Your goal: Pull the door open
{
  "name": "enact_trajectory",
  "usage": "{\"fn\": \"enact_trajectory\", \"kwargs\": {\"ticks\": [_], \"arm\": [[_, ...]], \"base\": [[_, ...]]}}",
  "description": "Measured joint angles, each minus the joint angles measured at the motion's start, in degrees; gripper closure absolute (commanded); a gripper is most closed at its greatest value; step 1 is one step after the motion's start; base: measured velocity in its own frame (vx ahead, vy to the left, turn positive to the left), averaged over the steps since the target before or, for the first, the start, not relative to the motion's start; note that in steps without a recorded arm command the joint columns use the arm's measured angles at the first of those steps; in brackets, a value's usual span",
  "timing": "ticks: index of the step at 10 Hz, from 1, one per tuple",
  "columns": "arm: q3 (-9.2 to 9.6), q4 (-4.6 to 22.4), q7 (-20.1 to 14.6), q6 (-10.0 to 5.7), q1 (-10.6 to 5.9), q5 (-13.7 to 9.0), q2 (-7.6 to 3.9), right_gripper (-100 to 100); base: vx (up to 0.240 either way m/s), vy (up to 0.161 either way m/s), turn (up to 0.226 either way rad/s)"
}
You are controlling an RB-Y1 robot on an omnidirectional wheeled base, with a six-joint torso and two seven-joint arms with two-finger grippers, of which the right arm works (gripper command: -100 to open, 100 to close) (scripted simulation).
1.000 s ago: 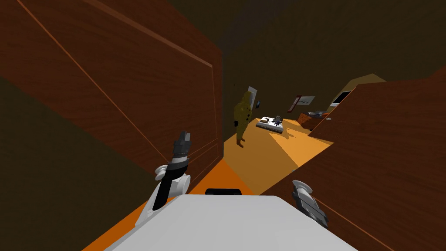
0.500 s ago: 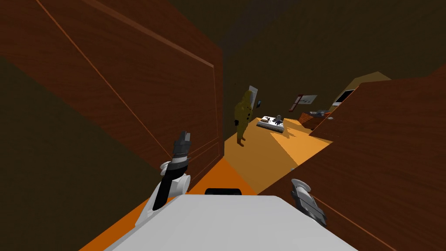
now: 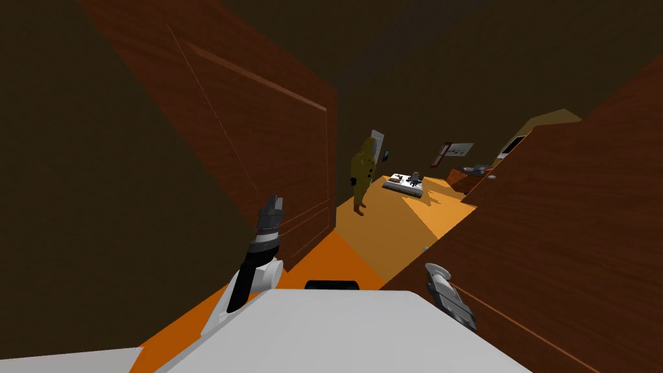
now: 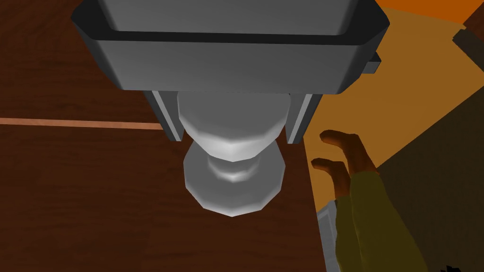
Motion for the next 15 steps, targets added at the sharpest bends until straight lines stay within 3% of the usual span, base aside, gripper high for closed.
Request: {"fn": "enact_trajectory", "kwargs": {"ticks": [4,7,15], "arm": [[2.22,-1.5,-0.6,-0.38,1.06,1.6,-0.44,100],[4.4,-3.3,-1.1,-1.35,1.86,3.3,-1.16,100],[10.01,-4.1,-3.3,-4.71,3.22,7.6,-2.67,100]], "base": [[-0.181,0.022,0.05],[-0.263,0.008,0.065],[-0.216,0.006,0.046]]}}
